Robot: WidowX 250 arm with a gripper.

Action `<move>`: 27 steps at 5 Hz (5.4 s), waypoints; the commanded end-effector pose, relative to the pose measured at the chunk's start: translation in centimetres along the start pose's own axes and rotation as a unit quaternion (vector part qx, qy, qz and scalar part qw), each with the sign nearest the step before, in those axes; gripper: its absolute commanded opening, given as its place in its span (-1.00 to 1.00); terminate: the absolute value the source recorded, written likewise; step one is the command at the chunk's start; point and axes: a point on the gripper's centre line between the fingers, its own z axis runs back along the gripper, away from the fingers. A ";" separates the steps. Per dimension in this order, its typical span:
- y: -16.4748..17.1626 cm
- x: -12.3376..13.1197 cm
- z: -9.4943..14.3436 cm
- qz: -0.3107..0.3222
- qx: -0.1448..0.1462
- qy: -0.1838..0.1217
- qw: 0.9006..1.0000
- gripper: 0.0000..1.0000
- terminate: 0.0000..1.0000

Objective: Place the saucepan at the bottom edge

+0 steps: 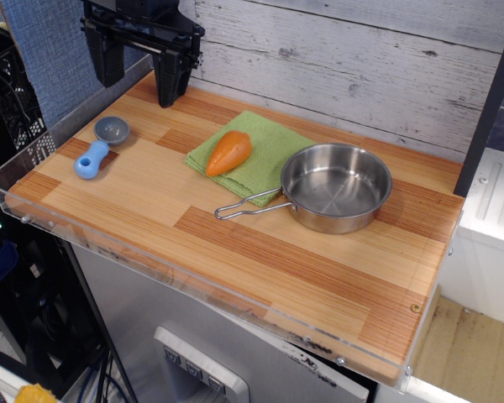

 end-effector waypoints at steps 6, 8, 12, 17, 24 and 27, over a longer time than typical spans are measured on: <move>-17.7 0.7 -3.7 -0.351 -0.004 -0.074 0.934 1.00 -1.00; -20.5 0.4 -5.4 -0.392 -0.026 -0.067 0.917 1.00 -1.00; -18.8 1.3 -11.5 -0.381 -0.051 -0.019 0.923 -1.00 -1.00; -13.3 -2.1 1.5 -0.257 -0.048 -0.147 0.954 -1.00 -1.00; -15.7 -5.5 -8.0 -0.360 -0.030 0.021 0.932 -1.00 -1.00; -16.0 -6.0 -7.7 -0.387 -0.030 0.022 0.921 -1.00 -1.00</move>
